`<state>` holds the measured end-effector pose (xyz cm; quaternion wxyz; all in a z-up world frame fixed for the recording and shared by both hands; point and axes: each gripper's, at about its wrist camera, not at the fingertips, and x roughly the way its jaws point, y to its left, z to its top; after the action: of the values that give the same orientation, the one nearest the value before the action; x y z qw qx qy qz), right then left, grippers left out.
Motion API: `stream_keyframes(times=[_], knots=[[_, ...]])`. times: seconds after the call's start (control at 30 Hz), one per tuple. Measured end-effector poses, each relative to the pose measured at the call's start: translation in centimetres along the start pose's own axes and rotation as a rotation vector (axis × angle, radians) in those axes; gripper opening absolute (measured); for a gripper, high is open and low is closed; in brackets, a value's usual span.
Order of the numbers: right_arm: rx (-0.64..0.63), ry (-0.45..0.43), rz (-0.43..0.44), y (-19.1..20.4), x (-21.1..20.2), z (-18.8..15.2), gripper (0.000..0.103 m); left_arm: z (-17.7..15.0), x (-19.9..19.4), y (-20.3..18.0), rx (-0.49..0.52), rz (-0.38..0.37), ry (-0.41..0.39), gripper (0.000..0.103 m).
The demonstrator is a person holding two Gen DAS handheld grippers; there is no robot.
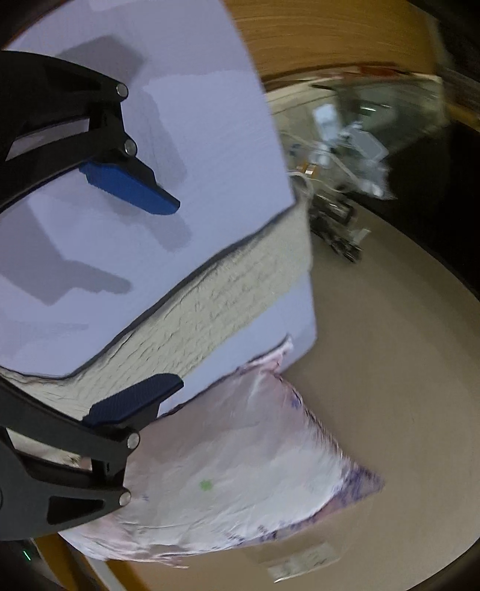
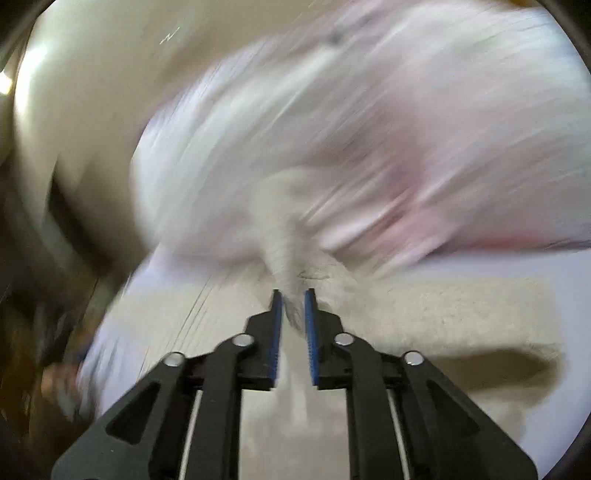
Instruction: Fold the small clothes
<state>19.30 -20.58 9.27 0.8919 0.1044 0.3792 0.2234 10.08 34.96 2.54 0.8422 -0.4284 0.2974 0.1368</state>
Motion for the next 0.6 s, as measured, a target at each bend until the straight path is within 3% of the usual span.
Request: stream_keyframes(times=[0.03,0.07,0.1,0.17,0.33,0.43,0.47,0.5,0.53,0.6], knots=[[-0.017,0.068,0.024,1.5,1.8,-1.1,0.027,0.1,0.4,0.2,-0.015,0.001,0.012,0.082],[-0.017,0.082,0.041,2.2,2.4,-2.1,0.035,0.3,1.3,0.5,-0.034,0.003,0.029,0.080],[-0.012,0.069,0.046,2.2,2.3,-2.4,0.041,0.4,1.6,0.7,-0.041,0.006,0.031,0.077],[0.006,-0.012,0.042,1.0,1.4,-2.6,0.064,1.0,2.1,0.7,-0.036,0.017,0.012,0.077],[0.143,-0.188,0.135,-3.8,-0.4,-3.9,0.067,3.5,3.7,0.8,-0.074,0.043,-0.011,0.073],[0.227,-0.174,0.164,-5.4,0.4,-3.5,0.069,5.5,4.9,1.3,-0.106,0.071,-0.024,0.059],[0.239,-0.176,0.175,-5.6,0.4,-3.5,0.070,6.3,5.2,1.7,-0.133,0.087,-0.023,0.045],[0.237,-0.186,0.171,-5.5,0.2,-3.6,0.071,7.0,5.6,2.3,-0.167,0.104,-0.012,0.023],[0.231,-0.196,0.162,-5.5,-0.1,-3.6,0.072,7.4,5.9,2.6,-0.185,0.122,-0.001,0.013],[0.227,-0.216,0.161,-5.6,-0.7,-3.6,0.074,8.1,5.7,1.1,-0.140,0.168,-0.003,0.008]])
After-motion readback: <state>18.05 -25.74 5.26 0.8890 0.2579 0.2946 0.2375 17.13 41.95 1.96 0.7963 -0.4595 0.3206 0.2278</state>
